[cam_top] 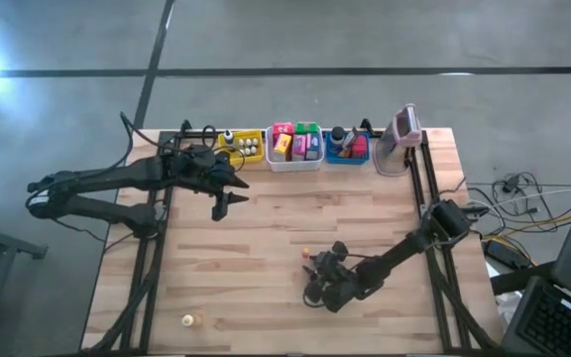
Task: Pick & Place Kitchen Items
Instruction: Put the yellow food coloring bottle into the yellow basket
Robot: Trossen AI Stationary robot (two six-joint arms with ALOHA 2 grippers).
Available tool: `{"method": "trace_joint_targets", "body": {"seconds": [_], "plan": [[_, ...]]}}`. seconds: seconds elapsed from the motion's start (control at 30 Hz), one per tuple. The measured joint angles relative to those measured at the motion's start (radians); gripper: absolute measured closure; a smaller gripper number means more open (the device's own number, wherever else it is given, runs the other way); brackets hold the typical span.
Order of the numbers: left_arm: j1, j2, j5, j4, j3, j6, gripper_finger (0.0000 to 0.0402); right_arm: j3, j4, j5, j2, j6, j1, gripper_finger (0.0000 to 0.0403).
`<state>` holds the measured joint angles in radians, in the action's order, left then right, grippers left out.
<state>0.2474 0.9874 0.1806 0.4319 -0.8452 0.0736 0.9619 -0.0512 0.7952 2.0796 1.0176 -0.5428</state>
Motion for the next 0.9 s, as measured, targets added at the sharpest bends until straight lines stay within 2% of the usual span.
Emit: {"method": "trace_joint_targets", "body": {"seconds": [0.37, 0.67, 0.9], "plan": [[0.000, 0.000, 0.000, -0.002, 0.000, -0.005, 0.0225, 0.008, 0.030, 0.040, 0.002, 0.023, 0.026, 0.0247], [0.000, 0.000, 0.000, -0.001, 0.000, -0.007, 0.0225, 0.011, 0.026, 0.042, 0.002, 0.018, 0.046, 0.0238], [0.000, 0.000, 0.001, -0.001, 0.000, -0.014, 0.0225, 0.011, 0.026, 0.049, 0.002, 0.007, 0.047, 0.0269]]}}
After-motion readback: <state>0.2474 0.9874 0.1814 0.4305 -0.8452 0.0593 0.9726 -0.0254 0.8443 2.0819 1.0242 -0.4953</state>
